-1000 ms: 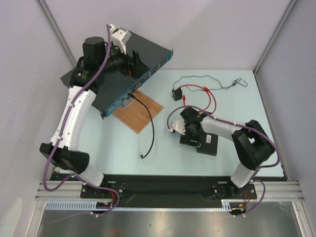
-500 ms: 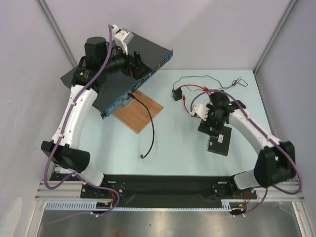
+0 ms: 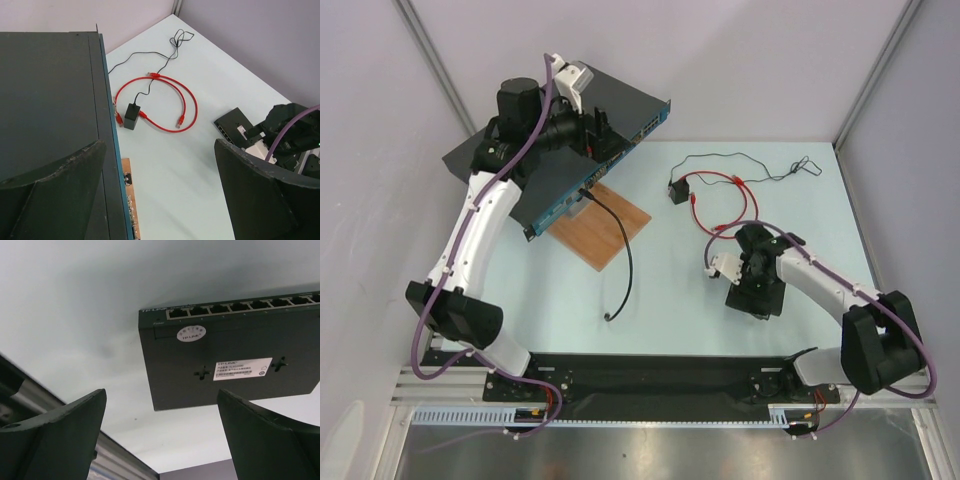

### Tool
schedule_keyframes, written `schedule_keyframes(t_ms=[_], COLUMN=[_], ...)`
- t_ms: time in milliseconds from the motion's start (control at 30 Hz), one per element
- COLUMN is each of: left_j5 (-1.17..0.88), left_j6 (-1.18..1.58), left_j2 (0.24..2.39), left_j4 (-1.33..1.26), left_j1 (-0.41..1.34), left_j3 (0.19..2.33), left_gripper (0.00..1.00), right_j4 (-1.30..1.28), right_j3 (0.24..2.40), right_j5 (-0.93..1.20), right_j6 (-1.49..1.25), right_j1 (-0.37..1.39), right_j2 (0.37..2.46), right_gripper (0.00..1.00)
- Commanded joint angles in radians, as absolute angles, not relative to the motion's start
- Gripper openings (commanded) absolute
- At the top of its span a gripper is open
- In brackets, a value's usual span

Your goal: Insert the plug into the switch port

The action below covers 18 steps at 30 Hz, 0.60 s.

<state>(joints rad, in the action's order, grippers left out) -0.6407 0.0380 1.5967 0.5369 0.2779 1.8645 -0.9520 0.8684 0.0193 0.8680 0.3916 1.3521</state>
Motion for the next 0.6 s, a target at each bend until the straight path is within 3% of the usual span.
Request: schedule_keyframes(t_ms=[0, 267, 567], left_j5=[-0.663, -0.658, -0.67], left_j6=[0.046, 0.029, 0.035], left_j2=[1.568, 1.571, 1.615], left_j4=[0.491, 0.492, 0.495], left_j1=[0.273, 0.278, 0.282], left_j3=[1.841, 1.848, 1.89], left_gripper=[0.96, 0.96, 0.95], right_j4=[-0.835, -0.619, -0.361], right_j3=[0.8, 0.744, 0.725], right_j5=[-0.119, -0.235, -0.137], right_j6=[0.813, 0.896, 1.339], right_j1=[0.423, 0.333, 0.088], right_j2=[1.361, 1.408, 1.46], right_gripper=[1.0, 0.94, 0.84])
